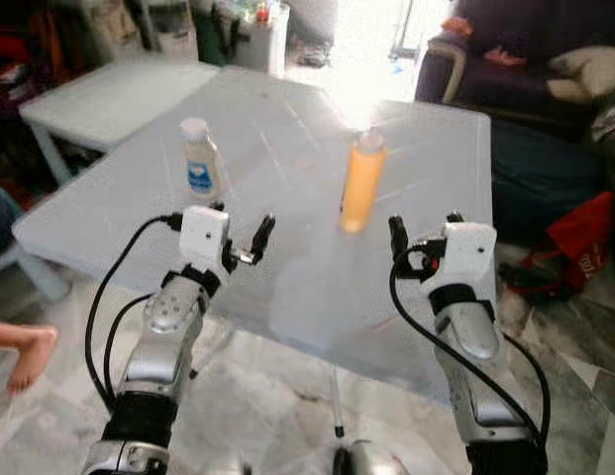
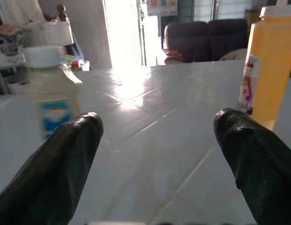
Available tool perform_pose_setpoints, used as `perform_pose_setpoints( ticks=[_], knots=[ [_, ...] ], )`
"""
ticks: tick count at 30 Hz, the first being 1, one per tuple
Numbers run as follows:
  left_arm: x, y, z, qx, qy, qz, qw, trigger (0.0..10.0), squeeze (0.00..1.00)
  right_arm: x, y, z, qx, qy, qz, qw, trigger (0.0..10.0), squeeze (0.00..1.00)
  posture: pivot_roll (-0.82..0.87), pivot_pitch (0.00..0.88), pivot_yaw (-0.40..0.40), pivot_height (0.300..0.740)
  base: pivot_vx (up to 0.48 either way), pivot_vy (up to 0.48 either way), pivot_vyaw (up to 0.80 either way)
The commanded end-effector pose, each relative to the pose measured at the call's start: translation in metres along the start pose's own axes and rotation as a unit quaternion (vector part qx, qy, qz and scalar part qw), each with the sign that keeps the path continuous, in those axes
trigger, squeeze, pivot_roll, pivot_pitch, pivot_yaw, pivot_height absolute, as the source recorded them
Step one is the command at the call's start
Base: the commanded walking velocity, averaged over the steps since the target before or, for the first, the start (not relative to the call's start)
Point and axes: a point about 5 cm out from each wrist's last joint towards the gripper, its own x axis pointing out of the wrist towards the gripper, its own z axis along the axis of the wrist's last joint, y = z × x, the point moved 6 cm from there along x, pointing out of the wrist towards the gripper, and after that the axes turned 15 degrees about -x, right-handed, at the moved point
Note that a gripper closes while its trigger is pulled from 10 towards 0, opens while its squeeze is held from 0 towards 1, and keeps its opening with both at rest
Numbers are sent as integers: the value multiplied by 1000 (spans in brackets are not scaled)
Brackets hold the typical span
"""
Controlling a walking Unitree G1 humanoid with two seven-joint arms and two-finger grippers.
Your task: Restocking fridge
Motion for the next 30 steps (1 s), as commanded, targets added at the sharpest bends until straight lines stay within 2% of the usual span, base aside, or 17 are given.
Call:
perform_pose_setpoints(
  ticks=[1, 7, 13, 20, 24, 30],
  knots=[
    [3, -2, 8, 2, -12, -4, 1000, 10000, 0, 2, -3, 5, -6, -9, -3, 1000, 10000, 0, -59, 0, -34, 740, 0, 0, 0],
    [2, -3, 8, 2, -13, -7, 1000, 10000, 0, 3, -4, 6, -9, -12, -4, 1000, 10000, 0, -59, 0, -32, 740, 0, 0, 0],
    [1, -6, 9, 1, -13, -22, 1000, 10000, 0, 11, -12, 11, -14, -21, -15, 1000, 10000, 0, -47, 1, -28, 740, 0, 0, 0],
    [-3, -1, 7, 2, -7, -16, 1000, 10000, 0, 15, -18, 17, -13, -29, -25, 999, 10000, 0, -42, 12, -21, 740, 0, 0, 0],
    [-5, 3, 10, 8, -6, -13, 1000, 10000, 0, 28, -21, 28, -30, -45, -14, 998, 10000, 0, -29, 35, -9, 740, 0, 0, 0],
    [-8, 6, 10, 11, -2, -13, 1000, 10000, 0, 35, -30, 34, -35, -53, -21, 998, 10000, 0, -20, 44, 3, 740, 0, 0, 0]
  ],
)
